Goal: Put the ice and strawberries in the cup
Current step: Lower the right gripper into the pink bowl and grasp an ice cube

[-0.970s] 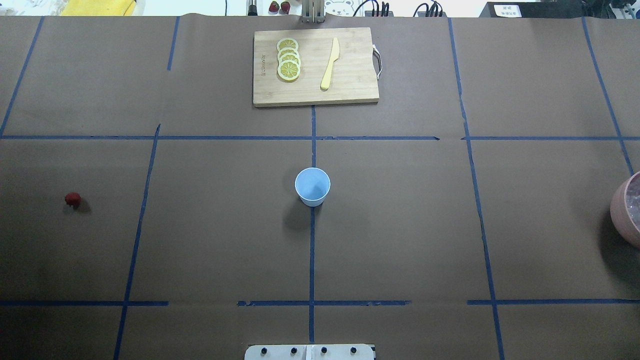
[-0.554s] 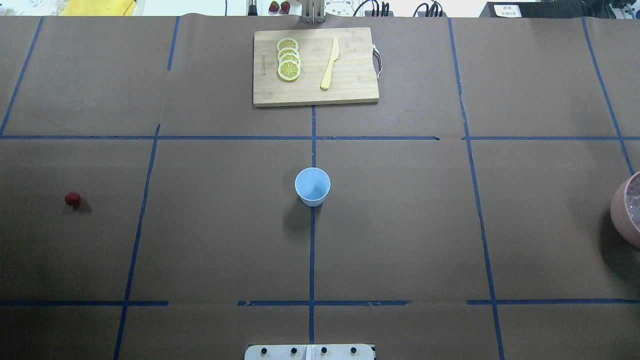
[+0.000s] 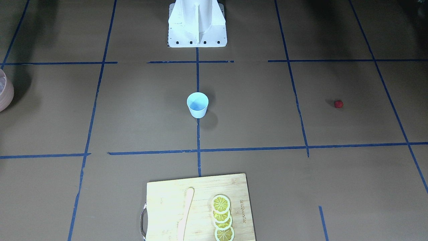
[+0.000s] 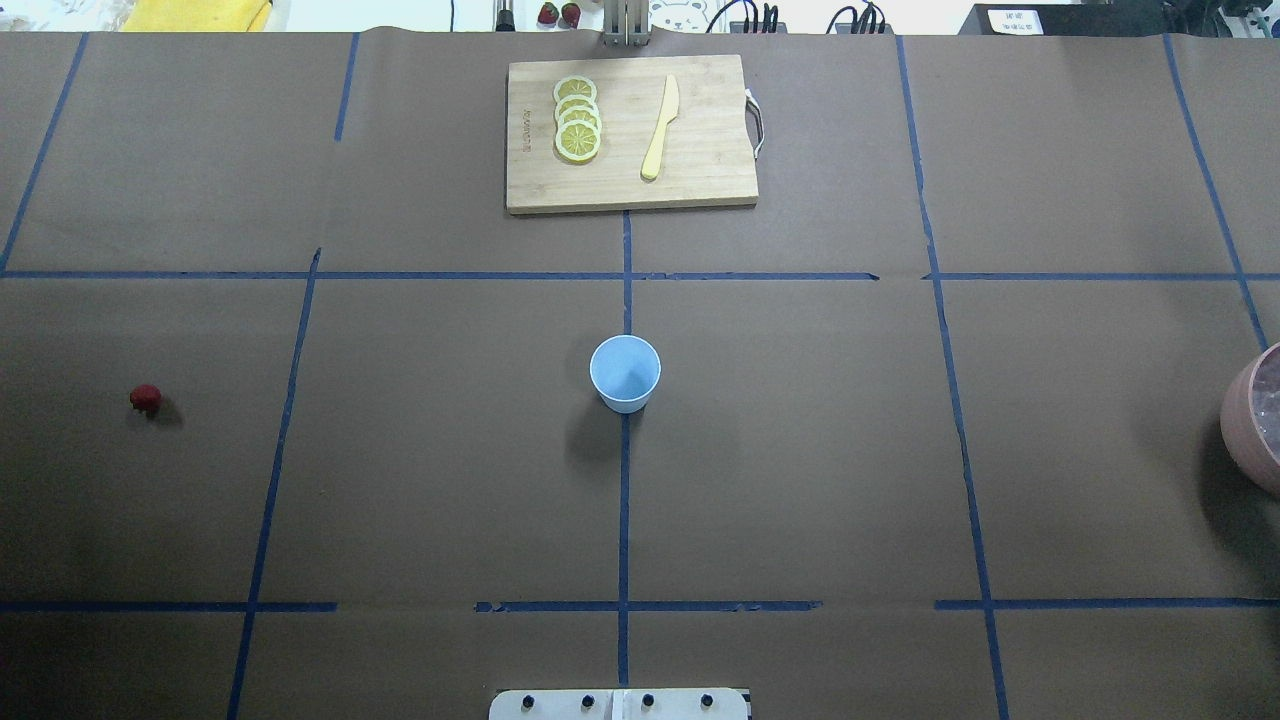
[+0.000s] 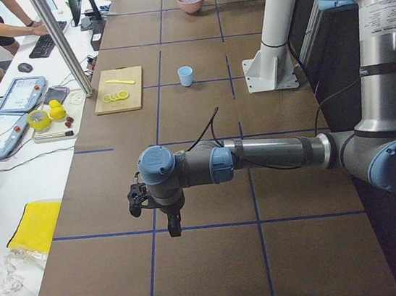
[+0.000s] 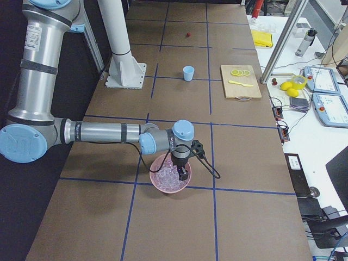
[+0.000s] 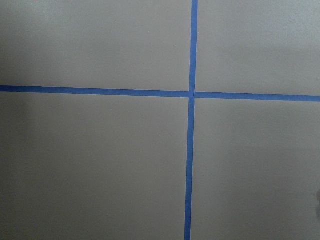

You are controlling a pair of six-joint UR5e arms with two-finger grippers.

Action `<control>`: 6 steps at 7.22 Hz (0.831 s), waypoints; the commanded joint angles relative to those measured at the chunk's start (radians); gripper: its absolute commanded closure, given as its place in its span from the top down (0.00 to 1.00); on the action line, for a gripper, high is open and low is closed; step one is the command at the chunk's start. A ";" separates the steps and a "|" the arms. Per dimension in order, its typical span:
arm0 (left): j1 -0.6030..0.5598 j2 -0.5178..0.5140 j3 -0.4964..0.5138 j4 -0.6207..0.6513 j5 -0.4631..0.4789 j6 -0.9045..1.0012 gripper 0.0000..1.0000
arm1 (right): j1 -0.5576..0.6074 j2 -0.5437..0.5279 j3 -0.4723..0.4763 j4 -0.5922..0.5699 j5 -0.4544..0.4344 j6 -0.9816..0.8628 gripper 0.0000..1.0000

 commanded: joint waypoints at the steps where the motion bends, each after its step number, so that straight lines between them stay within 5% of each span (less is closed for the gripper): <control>1: 0.000 0.000 0.001 -0.001 0.000 0.000 1.00 | -0.017 0.001 -0.011 0.000 -0.006 -0.003 0.82; 6: 0.000 0.000 0.001 -0.001 0.000 0.000 1.00 | -0.030 0.008 -0.040 0.001 -0.009 -0.003 0.76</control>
